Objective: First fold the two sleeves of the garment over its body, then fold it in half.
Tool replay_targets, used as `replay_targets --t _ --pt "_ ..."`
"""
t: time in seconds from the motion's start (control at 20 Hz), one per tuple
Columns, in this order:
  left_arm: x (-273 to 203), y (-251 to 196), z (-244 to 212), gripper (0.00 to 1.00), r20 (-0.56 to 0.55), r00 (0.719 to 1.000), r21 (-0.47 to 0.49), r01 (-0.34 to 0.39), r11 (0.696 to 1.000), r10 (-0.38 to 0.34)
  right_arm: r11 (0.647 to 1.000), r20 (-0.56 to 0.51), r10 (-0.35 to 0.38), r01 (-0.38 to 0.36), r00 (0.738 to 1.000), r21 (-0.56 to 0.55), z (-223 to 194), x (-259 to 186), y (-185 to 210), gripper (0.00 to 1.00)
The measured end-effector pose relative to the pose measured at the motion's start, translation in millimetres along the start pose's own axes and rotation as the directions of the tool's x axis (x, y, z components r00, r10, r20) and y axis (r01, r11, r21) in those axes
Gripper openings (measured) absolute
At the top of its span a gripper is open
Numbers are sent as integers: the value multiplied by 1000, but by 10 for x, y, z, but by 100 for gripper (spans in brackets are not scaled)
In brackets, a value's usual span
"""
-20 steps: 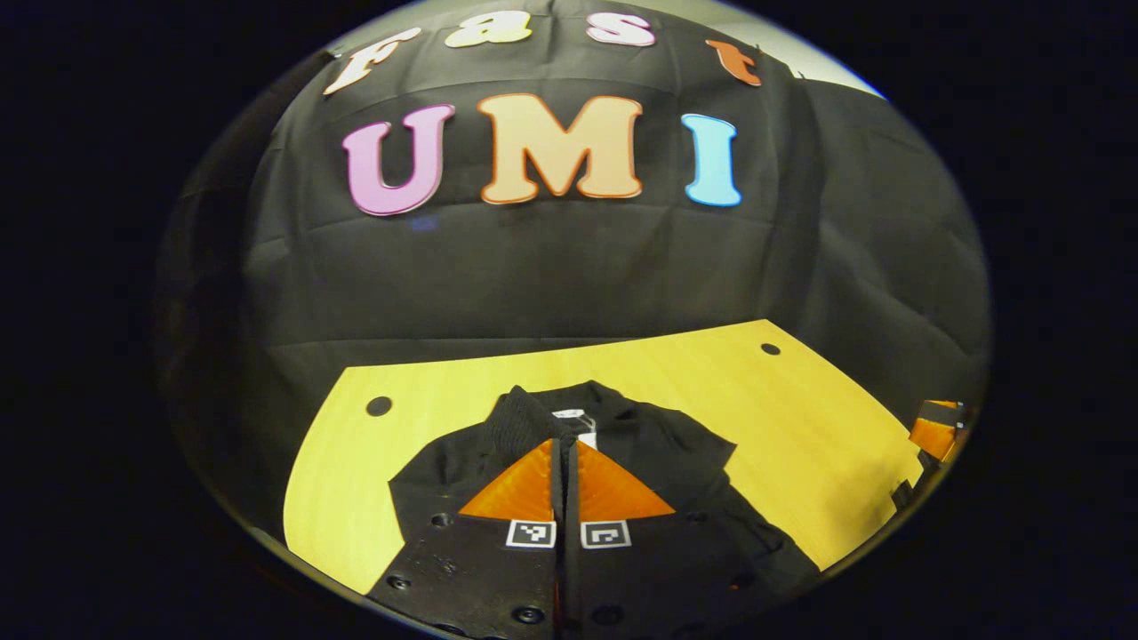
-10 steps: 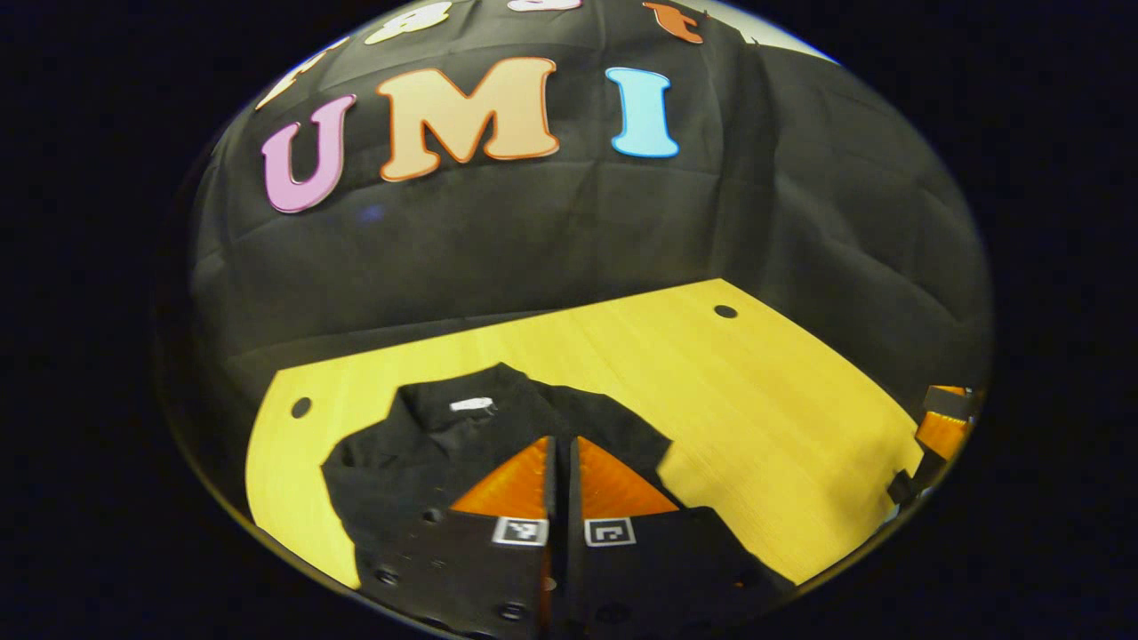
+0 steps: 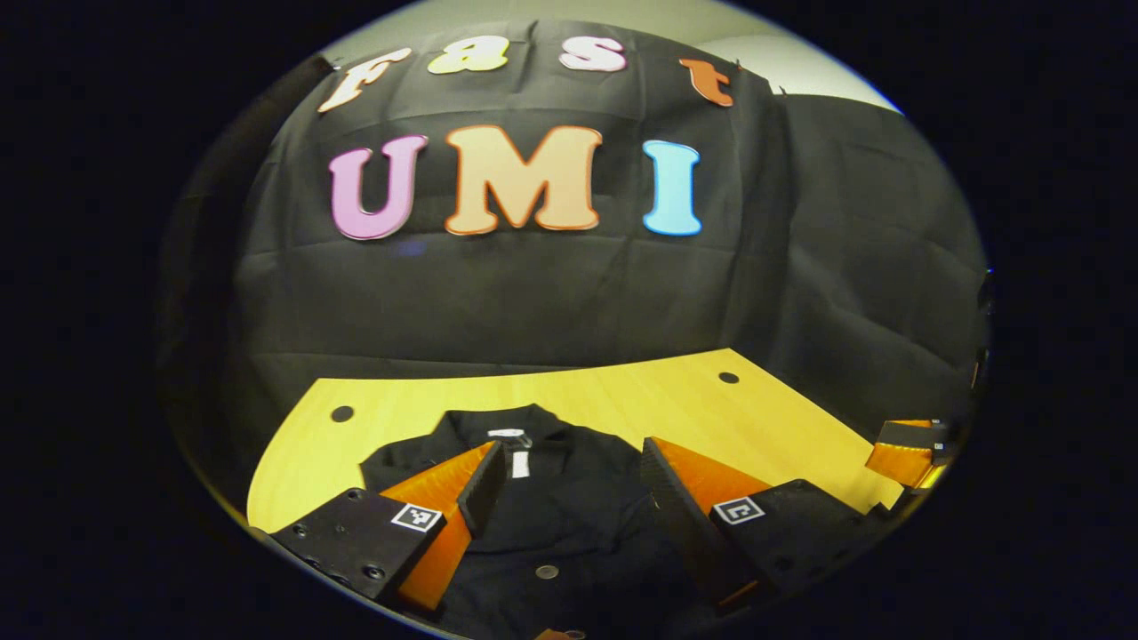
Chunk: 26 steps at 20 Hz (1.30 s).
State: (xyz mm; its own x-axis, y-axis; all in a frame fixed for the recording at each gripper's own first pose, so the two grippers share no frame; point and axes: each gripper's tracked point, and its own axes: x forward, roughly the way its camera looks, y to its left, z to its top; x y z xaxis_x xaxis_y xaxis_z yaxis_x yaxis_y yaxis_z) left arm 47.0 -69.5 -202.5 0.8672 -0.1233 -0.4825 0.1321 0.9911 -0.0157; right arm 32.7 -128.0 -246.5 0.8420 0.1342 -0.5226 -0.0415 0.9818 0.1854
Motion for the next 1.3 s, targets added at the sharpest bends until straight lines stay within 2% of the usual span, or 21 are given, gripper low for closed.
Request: replay_targets --t 0.2,0.45,0.5,0.55,0.6,0.65,0.95,1.05,1.1,1.15,1.2,1.3 --pt "-519 614 -122 95 25 996 -6 -91 996 91 1000 -31 26 -27 999 -13 -185 -65 402 98" --pt "-1061 1110 -605 96 -49 985 -31 -166 986 165 998 -86 36 -41 996 -46 -502 -214 711 97" --pt "-1146 1172 -692 96 -63 983 -37 -174 984 171 998 -97 37 -42 995 -49 -573 -251 767 93" --pt "-1210 1216 -767 96 -75 982 -40 -178 983 175 998 -104 35 -40 994 -53 -634 -279 804 98" --pt "-1288 1253 -860 100 -90 980 -39 -183 982 179 998 -115 30 -37 993 -60 -697 -306 829 98" --pt "-1350 1287 -932 96 -101 978 -37 -185 982 180 997 -123 25 -34 992 -66 -752 -335 859 97" --pt "-1610 1422 -1393 96 -178 967 -52 -194 980 182 997 -197 -16 0 980 -82 -1210 -515 883 97" --pt "-1708 1472 -1627 96 -222 957 -55 -203 978 186 996 -232 -35 15 972 -86 -1392 -566 878 97" --pt "-1751 1506 -1747 96 -246 951 -54 -208 977 189 995 -253 -51 28 966 -96 -1498 -588 858 93" --pt "-1803 1547 -1883 97 -279 940 -52 -217 975 195 993 -282 -70 41 957 -107 -1628 -619 830 97" --pt "-1856 1572 -2041 97 -312 930 -52 -222 974 196 992 -308 -84 51 948 -114 -1750 -666 807 94" --pt "-1949 1655 -2254 98 -356 912 -56 -240 969 205 990 -347 -104 65 932 -122 -1948 -718 780 94"
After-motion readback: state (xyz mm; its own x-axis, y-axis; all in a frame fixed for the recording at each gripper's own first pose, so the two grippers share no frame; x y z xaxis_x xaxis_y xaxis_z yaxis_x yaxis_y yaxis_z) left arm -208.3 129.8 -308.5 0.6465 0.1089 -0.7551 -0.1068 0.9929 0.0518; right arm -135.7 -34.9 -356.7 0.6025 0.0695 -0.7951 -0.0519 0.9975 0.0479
